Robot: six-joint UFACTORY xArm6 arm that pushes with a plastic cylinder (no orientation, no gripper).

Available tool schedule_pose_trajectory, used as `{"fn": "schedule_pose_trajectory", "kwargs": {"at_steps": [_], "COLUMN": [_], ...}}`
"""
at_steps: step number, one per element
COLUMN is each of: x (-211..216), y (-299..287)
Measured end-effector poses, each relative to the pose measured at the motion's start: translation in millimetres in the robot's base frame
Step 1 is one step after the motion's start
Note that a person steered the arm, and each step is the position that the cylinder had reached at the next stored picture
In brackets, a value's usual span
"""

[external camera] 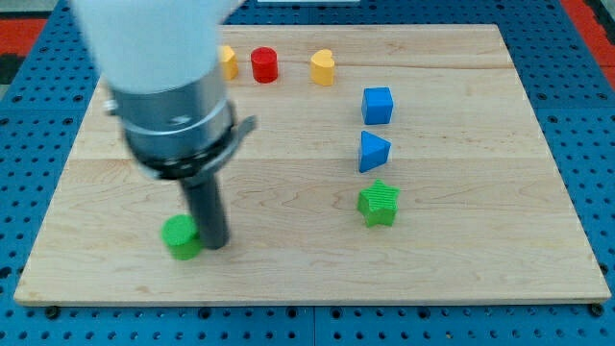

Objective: Point your arm at the right side of the green star

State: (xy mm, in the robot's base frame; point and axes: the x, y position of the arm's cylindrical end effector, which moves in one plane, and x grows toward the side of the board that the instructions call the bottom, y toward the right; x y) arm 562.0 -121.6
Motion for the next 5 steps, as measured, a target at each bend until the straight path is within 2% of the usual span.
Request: {"fn": "schedule_pose_trajectory", "kwargs": {"at_steps": [2, 3, 5], "x": [4.6, 6.0, 4.9], "y": [-61.2, -46.4, 136.1]}}
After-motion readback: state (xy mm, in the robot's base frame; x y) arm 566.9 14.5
